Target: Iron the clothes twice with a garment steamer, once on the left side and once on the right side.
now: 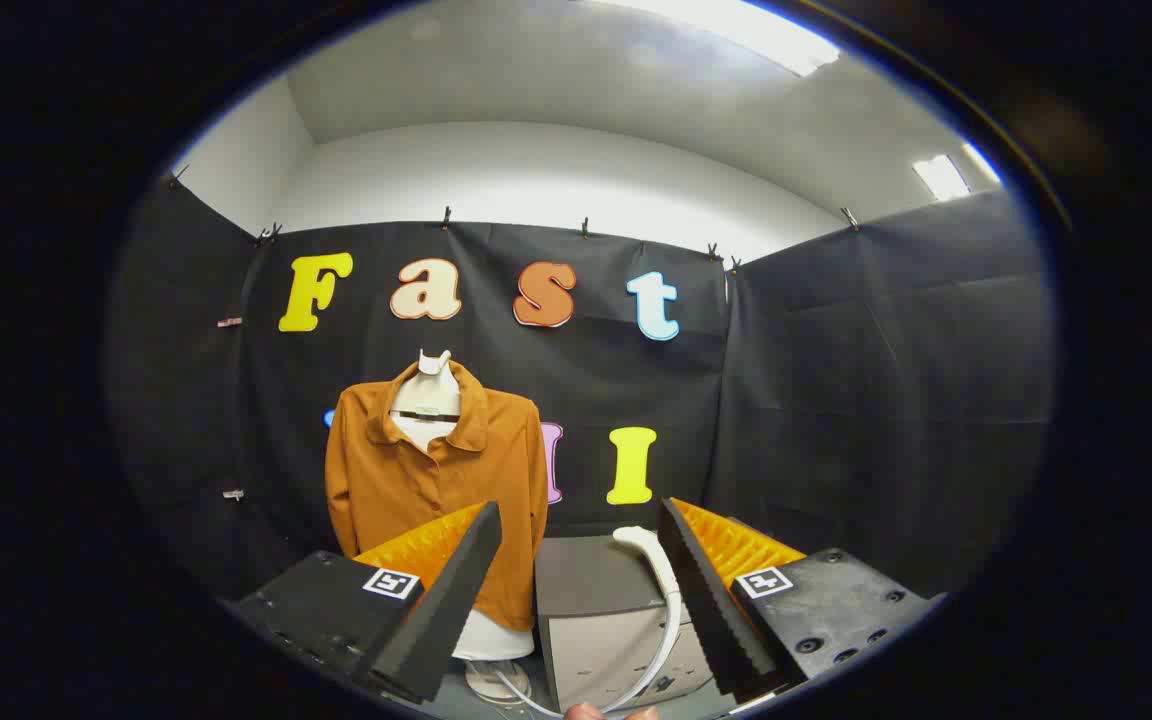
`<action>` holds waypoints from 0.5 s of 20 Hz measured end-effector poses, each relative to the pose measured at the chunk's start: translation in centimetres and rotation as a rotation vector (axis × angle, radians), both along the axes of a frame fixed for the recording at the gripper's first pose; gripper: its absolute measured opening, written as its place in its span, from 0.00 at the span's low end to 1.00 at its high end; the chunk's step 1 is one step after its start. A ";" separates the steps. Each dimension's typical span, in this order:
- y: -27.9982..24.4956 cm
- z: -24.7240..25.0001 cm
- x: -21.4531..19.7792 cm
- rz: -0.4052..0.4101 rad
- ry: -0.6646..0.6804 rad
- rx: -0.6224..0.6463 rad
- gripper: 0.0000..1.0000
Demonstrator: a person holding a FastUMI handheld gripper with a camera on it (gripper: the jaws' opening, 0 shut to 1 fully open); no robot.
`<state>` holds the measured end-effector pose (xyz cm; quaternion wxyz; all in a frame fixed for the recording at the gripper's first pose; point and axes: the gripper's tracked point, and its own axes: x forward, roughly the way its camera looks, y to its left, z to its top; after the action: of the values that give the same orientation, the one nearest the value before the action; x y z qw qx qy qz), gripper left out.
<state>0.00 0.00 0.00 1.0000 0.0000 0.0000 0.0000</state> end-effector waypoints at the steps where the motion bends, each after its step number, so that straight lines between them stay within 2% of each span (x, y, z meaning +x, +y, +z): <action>1: 0.0 0.1 -0.1 -0.001 0.001 0.005 0.99; 10: 0.1 -0.2 -0.5 -0.001 0.024 0.008 0.99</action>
<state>-0.51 0.09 -0.17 0.9999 0.0038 0.0119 -0.0007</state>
